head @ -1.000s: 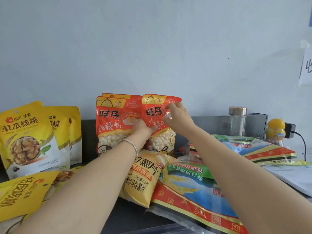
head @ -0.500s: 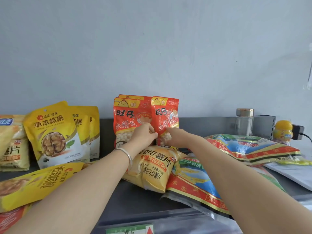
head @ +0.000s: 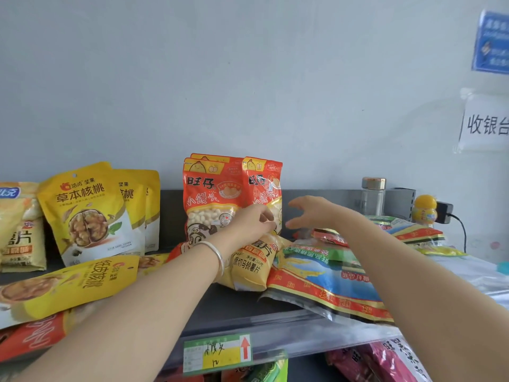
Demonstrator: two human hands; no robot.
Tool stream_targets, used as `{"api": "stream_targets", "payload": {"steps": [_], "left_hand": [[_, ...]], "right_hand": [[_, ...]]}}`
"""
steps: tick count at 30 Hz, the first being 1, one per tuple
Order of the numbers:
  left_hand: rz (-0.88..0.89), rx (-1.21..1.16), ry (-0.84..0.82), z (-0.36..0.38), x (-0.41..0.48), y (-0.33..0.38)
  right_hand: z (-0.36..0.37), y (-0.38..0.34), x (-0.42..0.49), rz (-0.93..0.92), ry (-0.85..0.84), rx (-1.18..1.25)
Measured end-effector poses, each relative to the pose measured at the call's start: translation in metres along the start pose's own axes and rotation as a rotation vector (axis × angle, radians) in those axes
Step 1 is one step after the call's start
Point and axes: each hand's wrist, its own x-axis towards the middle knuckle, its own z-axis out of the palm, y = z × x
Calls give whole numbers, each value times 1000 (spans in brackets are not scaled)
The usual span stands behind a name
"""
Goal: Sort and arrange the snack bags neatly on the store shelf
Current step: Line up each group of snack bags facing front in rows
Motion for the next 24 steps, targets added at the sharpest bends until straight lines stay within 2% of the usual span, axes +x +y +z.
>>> {"api": "stream_targets", "payload": {"steps": [2,4,6,10,13,15,20,24], "left_hand": [[12,-19,-11,4,-2,6],[15,-40,-33,8,-5,12],[24,-31,-52,12,-7,17],[41,0,-86,20,-11,25],[33,-13,-109,20,-14,25],[13,-36,-109,19,-14,22],[-12,-169,-18,19,-12,20],[-13,-154,132,8,-7,25]], "right_hand": [[-7,12,-9,85,-133,-11],[-10,22,-16,166,-257,-169],[-5,30,-21,195,-227,-323],[13,37,-24,201,132,-456],[15,29,-26,260,259,-372],[4,21,-26,272,407,-262],[-36,-15,-22,79,848,-191],[-59,-38,-27,-38,931,-138]]}}
